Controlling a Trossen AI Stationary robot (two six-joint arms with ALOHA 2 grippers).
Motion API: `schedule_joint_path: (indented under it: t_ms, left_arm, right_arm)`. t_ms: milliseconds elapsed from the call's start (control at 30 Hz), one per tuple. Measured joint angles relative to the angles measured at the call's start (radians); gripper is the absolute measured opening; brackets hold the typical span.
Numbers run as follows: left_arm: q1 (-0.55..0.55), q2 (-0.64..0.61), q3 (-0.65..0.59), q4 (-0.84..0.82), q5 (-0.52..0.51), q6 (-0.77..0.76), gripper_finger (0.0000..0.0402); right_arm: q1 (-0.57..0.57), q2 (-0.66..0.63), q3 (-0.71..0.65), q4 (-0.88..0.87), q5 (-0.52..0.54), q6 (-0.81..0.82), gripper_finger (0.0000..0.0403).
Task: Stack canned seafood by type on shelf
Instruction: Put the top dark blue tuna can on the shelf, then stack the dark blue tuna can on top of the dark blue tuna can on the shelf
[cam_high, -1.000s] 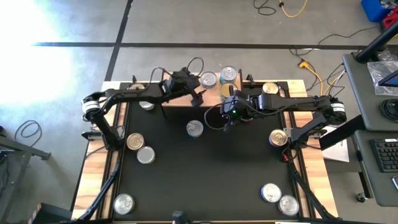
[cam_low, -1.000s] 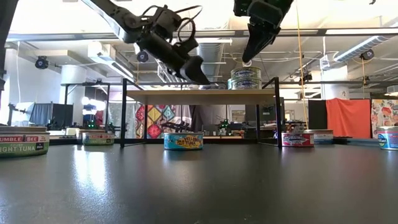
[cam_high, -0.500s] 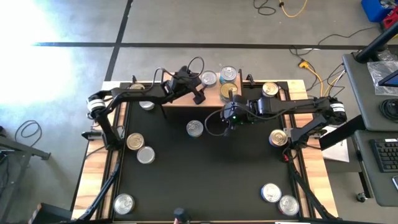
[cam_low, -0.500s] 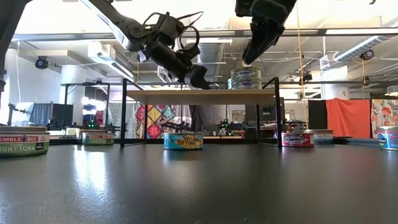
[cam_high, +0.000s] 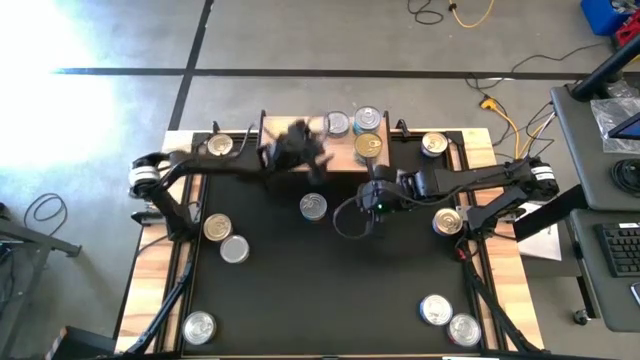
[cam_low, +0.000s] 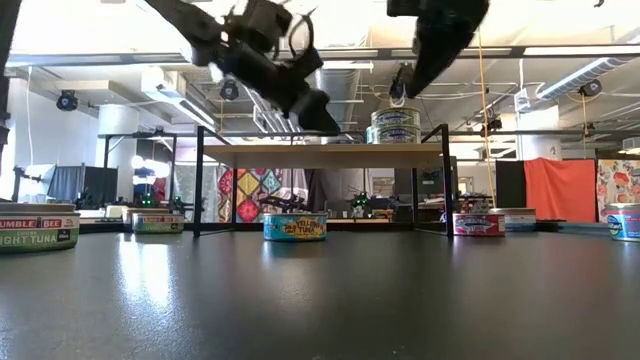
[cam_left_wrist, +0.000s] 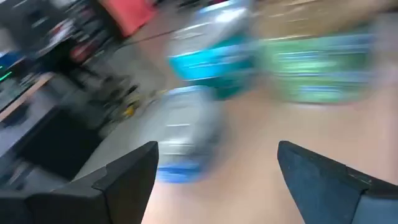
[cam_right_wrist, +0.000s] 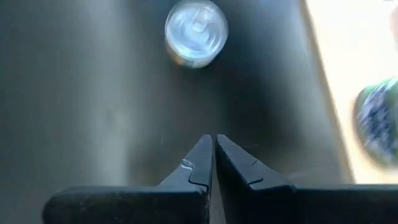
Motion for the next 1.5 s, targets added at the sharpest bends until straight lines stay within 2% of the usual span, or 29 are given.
schedule_joint_path:
  t_ms: [233, 400, 533, 667, 767, 867, 1000, 1133, 1200, 1300, 1400, 1500]
  left_arm:
    - [-0.217, -0.242, -0.307, 0.141, -0.008, -0.023, 0.0309]
    - [-0.319, -0.423, -0.421, 0.118, -0.010, -0.072, 0.0309]
    - [-0.398, -0.548, -0.420, -0.100, -0.030, -0.153, 0.0309]
    - [-0.505, -0.625, -0.356, -0.403, -0.122, -0.303, 0.0309]
    - [-0.621, -0.642, -0.319, -0.603, -0.148, -0.454, 0.0309]
    - [-0.783, -0.648, -0.298, -0.713, -0.173, -0.660, 0.0309]
    - [-1.063, -0.627, -0.292, -0.782, -0.283, -0.946, 0.0309]
    - [-1.321, -0.578, -0.266, -0.789, -0.405, -1.193, 0.0309]
    - [-1.426, -0.540, -0.245, -0.787, -0.472, -1.277, 0.0309]
    - [-1.537, -0.472, -0.216, -0.788, -0.571, -1.321, 0.0309]
    - [-1.575, -0.416, -0.190, -0.788, -0.670, -1.313, 0.0309]
    - [-1.569, -0.371, -0.177, -0.788, -0.682, -1.304, 0.0309]
  right_arm:
    - [0.106, 0.000, -0.012, -0.193, 0.054, 0.086, 0.0013]
    - [0.123, -0.001, -0.017, -0.205, 0.062, 0.162, 0.0013]
    - [0.129, 0.006, -0.060, -0.152, 0.060, 0.255, 0.0013]
    - [0.148, 0.006, -0.124, -0.043, -0.031, 0.313, 0.0013]
    - [0.174, 0.006, -0.157, 0.067, -0.050, 0.336, 0.0013]
    - [0.213, 0.006, -0.178, 0.197, -0.025, 0.345, 0.0013]
    - [0.283, 0.017, -0.214, 0.390, 0.051, 0.418, 0.0013]
    - [0.371, 0.062, -0.236, 0.470, 0.025, 0.521, 0.0013]
    - [0.414, 0.083, -0.236, 0.441, -0.052, 0.641, 0.0013]
    - [0.499, 0.111, -0.210, 0.375, -0.147, 0.904, 0.0013]
    - [0.615, 0.132, -0.169, 0.264, -0.189, 1.155, 0.0013]
    - [0.737, 0.154, -0.148, 0.120, -0.191, 1.414, 0.0013]
